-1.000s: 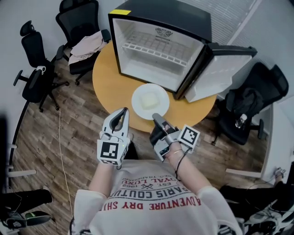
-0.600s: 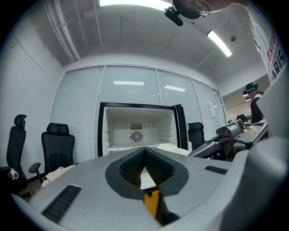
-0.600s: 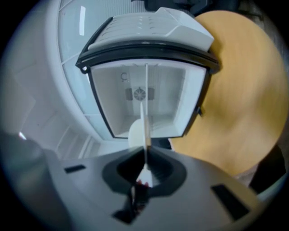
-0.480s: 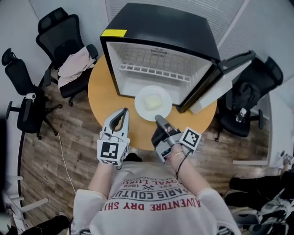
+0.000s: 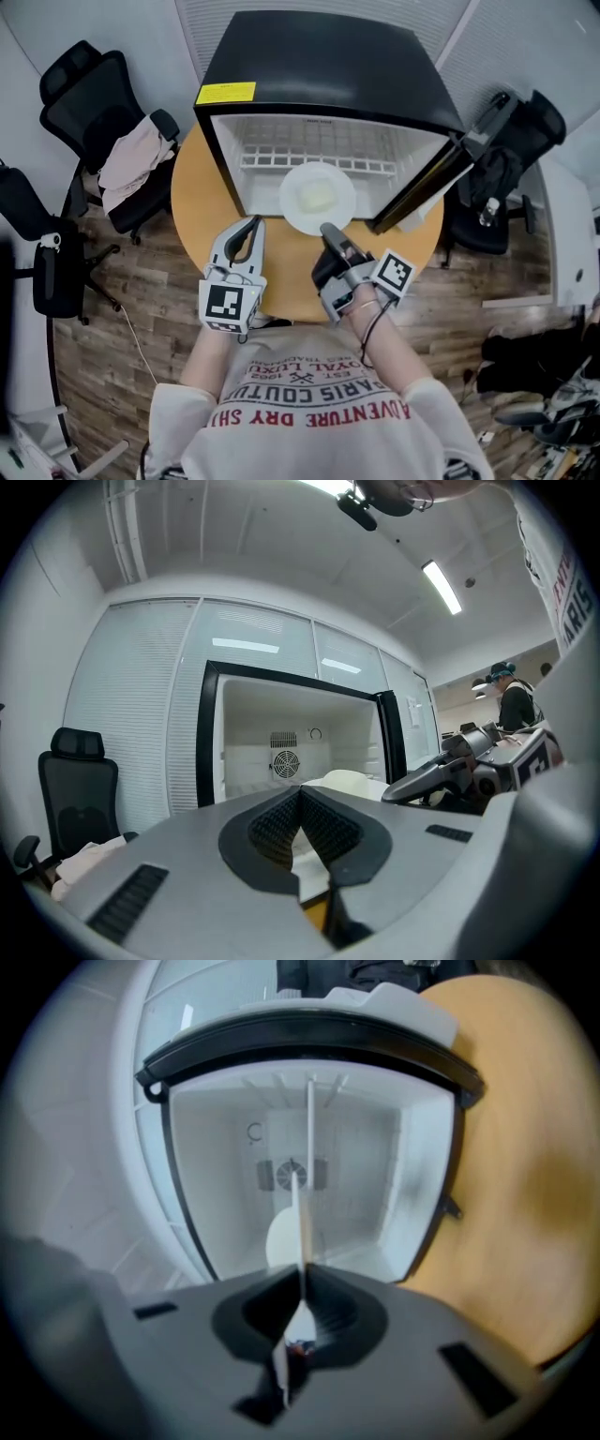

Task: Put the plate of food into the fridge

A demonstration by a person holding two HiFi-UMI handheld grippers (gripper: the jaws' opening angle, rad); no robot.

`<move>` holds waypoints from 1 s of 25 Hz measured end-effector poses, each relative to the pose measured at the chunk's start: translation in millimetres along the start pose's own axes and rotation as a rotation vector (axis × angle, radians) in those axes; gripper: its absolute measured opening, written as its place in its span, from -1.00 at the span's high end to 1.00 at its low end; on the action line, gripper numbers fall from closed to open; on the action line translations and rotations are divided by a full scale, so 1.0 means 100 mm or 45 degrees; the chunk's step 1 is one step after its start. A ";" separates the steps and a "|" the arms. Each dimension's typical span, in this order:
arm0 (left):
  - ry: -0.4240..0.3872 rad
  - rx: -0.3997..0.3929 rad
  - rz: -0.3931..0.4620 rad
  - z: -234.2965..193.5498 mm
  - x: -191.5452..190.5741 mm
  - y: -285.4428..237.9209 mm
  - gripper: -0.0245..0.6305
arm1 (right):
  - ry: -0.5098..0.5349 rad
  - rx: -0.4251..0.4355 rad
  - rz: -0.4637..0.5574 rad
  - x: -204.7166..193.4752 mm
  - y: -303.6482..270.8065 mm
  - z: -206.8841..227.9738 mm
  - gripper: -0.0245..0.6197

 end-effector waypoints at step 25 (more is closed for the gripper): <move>0.052 -0.116 0.003 -0.63 -0.04 -0.62 0.82 | -0.065 -0.044 0.158 0.37 -0.76 -0.24 0.80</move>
Point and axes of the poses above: the fingertips, and each gripper's own axes: y backward along the fingers, z to its right, x out of its top, the point moved 5 cm from there along y, backward along the fingers, and after that the axes turned 9 degrees about -x, right-handed, at the moved point
